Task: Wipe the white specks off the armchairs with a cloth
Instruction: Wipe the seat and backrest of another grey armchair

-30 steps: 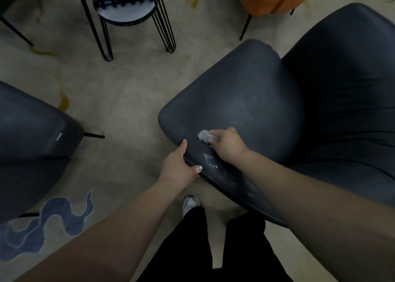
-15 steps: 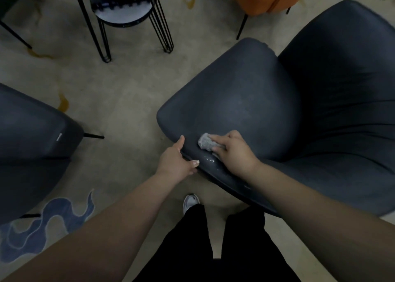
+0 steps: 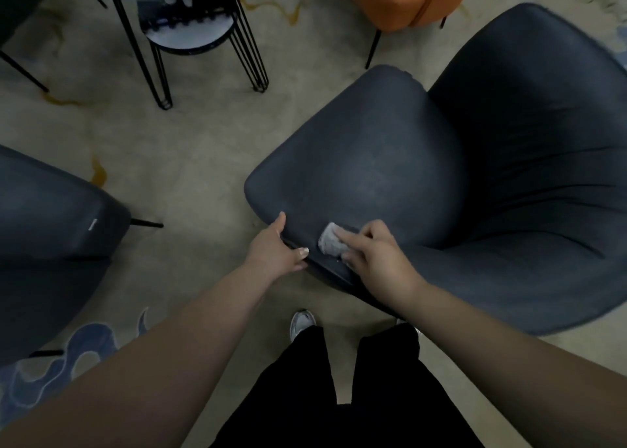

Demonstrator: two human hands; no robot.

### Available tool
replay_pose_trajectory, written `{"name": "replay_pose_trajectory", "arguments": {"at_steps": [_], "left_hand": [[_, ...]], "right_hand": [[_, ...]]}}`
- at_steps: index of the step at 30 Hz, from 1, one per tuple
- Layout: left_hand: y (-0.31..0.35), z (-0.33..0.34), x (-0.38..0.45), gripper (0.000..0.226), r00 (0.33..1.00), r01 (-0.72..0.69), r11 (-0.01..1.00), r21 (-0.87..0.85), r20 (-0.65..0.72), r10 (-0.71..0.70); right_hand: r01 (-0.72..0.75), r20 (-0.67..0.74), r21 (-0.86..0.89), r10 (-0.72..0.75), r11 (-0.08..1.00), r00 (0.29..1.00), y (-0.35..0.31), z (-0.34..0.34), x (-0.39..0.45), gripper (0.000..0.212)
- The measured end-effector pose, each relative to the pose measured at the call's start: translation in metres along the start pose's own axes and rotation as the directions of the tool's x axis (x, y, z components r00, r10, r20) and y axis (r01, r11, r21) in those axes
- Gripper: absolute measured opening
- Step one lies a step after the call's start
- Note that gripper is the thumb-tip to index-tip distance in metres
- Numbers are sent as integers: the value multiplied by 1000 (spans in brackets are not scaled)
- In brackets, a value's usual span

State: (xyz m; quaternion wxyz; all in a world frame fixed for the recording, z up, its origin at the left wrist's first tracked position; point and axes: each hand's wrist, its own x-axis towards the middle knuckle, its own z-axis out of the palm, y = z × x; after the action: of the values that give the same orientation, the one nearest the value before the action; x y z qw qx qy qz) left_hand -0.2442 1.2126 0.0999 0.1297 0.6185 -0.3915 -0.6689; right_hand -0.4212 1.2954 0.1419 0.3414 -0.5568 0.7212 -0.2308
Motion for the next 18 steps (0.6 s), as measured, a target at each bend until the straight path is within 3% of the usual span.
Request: {"name": "replay_pose_trajectory", "arguments": {"at_steps": [3,7,12,14,18], "left_hand": [[2,2,0,94,1000,6,1000,1,-6,-6],[9,4,-1,94,999,5,998,56,-45,-2],[7,1,-3,90,999,-30,992,125,-39,35],[7,2,-5,89,1000,5,1000,16,-27,-5],[9,6,-8,88,999,1,1000,-20,-39,-2]], "right_hand": [[80,-4,-122,-81,989,997,20,-20,-25,42],[-80,-91,-111,71,991,993,19,-12,-2,33],[135,38,-142,-131,981,991,-12,15,-19,37],[203,20,-187,-203,961,979,4,1,-38,39],[37,-150,-211,-69,977,986,32,-16,-40,42]]}}
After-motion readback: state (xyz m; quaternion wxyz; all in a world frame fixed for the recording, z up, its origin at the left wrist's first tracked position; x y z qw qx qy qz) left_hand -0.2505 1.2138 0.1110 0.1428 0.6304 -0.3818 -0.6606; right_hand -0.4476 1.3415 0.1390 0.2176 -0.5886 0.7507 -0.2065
